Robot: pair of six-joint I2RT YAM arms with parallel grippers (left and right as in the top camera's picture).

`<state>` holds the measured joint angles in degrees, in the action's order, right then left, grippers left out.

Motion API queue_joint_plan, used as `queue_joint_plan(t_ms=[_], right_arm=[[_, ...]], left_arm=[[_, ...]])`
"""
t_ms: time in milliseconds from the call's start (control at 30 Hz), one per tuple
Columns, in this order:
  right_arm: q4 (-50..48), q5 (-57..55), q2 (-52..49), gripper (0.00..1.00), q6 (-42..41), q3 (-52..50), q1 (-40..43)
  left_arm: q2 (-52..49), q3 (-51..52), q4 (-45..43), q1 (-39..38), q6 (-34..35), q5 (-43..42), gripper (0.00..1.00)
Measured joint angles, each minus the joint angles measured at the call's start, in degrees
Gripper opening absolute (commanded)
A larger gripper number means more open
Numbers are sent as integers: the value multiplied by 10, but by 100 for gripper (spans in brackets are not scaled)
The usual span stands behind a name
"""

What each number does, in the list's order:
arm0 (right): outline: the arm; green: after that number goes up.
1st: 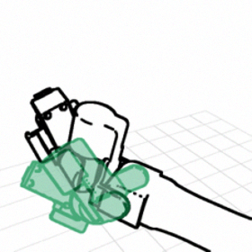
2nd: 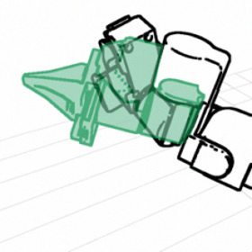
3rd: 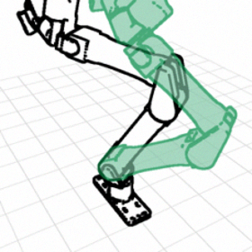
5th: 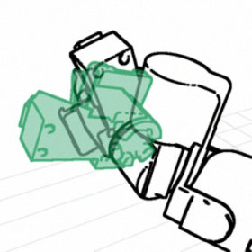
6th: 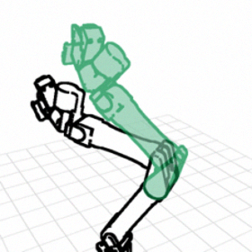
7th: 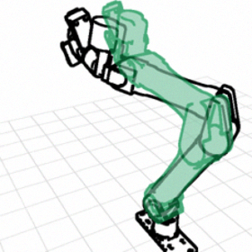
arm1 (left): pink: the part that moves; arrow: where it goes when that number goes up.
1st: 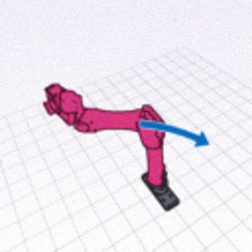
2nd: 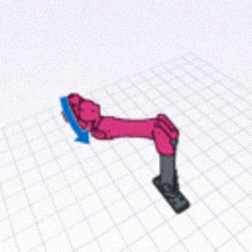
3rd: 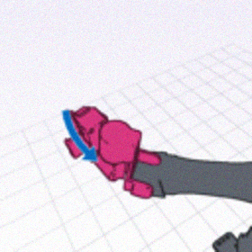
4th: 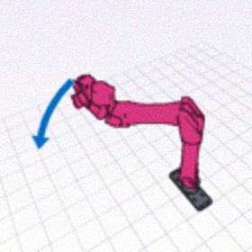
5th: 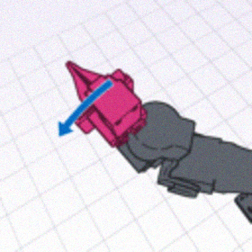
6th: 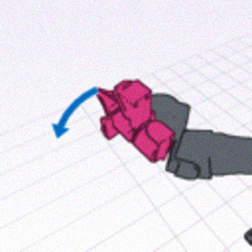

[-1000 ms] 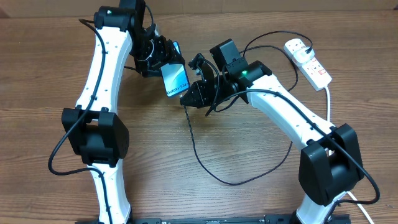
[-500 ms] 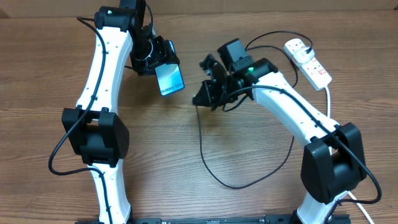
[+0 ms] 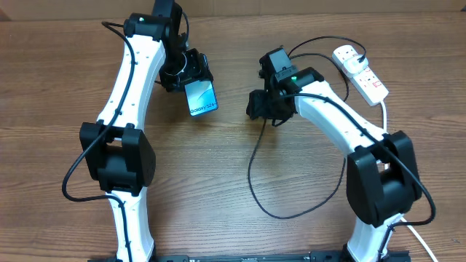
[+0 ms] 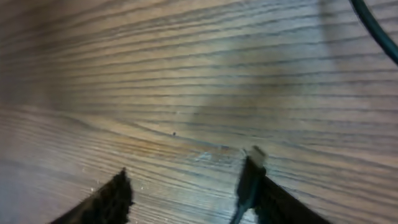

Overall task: Plug charger to phone and switch on socket
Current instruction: 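Lift the cable tip toward the phone's bottom port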

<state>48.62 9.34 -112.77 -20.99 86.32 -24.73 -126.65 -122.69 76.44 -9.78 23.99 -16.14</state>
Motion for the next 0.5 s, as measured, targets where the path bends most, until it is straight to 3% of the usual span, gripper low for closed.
queue_joint_plan(t_ms=[300,500], right_arm=[[-15,96,0,76,-34,21,16],[35,8,0,87,-76,94,33]], left_arm=[[0,0,0,0,50,1,4],[0,0,0,1,78,1,4]])
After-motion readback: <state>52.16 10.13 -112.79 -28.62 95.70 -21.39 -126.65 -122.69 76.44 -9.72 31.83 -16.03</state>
